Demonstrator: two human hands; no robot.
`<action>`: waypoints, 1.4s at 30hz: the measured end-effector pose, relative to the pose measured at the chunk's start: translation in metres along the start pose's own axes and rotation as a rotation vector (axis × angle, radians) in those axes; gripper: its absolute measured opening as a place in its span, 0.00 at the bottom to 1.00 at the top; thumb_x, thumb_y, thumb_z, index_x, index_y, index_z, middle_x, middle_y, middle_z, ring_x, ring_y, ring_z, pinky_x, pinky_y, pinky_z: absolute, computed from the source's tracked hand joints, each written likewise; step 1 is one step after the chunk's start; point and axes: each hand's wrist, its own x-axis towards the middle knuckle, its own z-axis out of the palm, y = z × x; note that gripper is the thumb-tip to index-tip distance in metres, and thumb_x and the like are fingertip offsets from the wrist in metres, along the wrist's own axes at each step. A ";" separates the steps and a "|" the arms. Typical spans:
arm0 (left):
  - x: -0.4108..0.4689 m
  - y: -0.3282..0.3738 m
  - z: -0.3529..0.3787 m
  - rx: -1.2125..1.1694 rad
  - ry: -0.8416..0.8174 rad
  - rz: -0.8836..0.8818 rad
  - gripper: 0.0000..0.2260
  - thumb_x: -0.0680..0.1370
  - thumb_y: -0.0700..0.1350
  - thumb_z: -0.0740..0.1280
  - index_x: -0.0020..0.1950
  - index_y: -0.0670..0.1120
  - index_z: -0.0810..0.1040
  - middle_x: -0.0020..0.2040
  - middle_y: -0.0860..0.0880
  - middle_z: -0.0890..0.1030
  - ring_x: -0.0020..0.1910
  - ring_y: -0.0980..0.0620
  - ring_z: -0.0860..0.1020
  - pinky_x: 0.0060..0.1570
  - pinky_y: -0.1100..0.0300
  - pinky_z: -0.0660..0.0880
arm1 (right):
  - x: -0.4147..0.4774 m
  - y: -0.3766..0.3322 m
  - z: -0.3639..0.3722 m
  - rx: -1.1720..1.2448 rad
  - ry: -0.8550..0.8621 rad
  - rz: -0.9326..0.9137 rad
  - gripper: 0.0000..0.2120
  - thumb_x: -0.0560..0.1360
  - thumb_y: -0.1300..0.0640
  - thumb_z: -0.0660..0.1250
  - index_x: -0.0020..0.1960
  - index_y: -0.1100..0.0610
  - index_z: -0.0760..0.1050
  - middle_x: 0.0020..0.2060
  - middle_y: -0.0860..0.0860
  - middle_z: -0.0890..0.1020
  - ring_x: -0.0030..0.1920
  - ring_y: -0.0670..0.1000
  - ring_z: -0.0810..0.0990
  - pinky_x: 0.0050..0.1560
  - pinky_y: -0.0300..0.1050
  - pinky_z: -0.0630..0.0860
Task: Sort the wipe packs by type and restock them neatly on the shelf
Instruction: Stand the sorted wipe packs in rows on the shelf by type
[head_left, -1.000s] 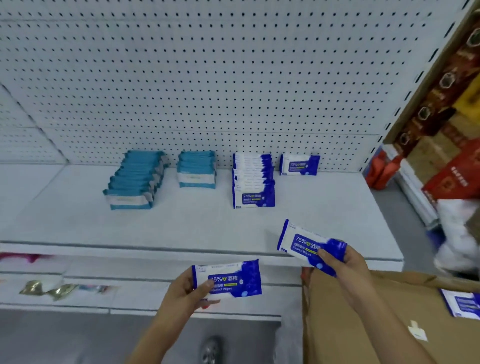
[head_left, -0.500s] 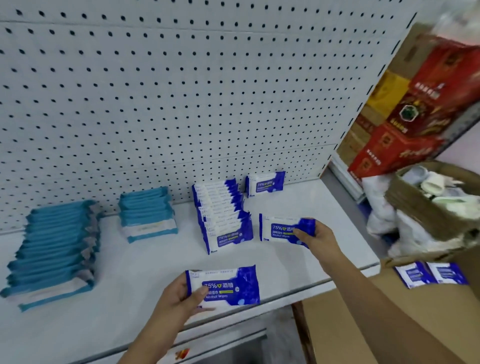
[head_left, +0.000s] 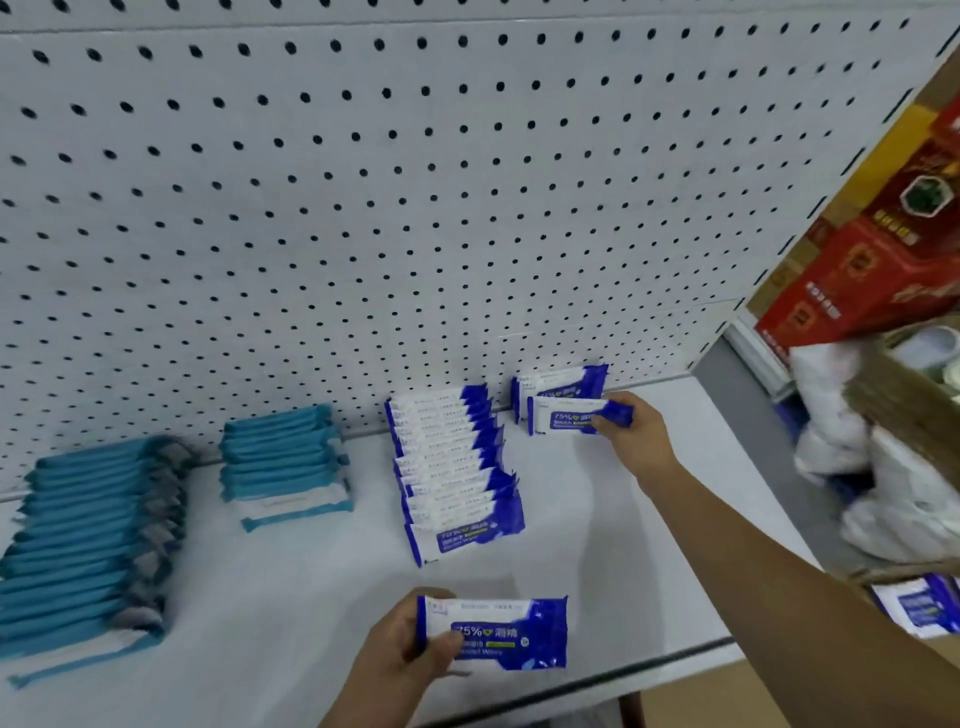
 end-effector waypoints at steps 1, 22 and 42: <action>0.004 0.001 0.003 0.027 -0.008 0.011 0.16 0.72 0.44 0.74 0.57 0.44 0.77 0.49 0.46 0.86 0.46 0.50 0.84 0.53 0.43 0.81 | 0.007 0.001 0.004 -0.032 0.013 -0.028 0.11 0.73 0.71 0.70 0.52 0.60 0.77 0.49 0.57 0.82 0.44 0.45 0.81 0.46 0.38 0.79; 0.019 0.012 0.039 0.034 0.012 0.023 0.10 0.78 0.37 0.70 0.58 0.44 0.76 0.49 0.55 0.85 0.50 0.55 0.84 0.46 0.60 0.81 | 0.040 0.008 0.018 -0.129 0.114 -0.104 0.22 0.69 0.62 0.78 0.54 0.58 0.69 0.51 0.54 0.77 0.45 0.49 0.77 0.38 0.30 0.72; 0.052 0.024 0.101 -0.009 0.024 0.235 0.24 0.74 0.47 0.75 0.68 0.55 0.71 0.63 0.59 0.80 0.62 0.59 0.78 0.60 0.64 0.74 | -0.105 0.023 -0.061 0.098 -0.225 0.040 0.14 0.71 0.75 0.71 0.48 0.58 0.79 0.37 0.47 0.84 0.40 0.48 0.80 0.43 0.34 0.77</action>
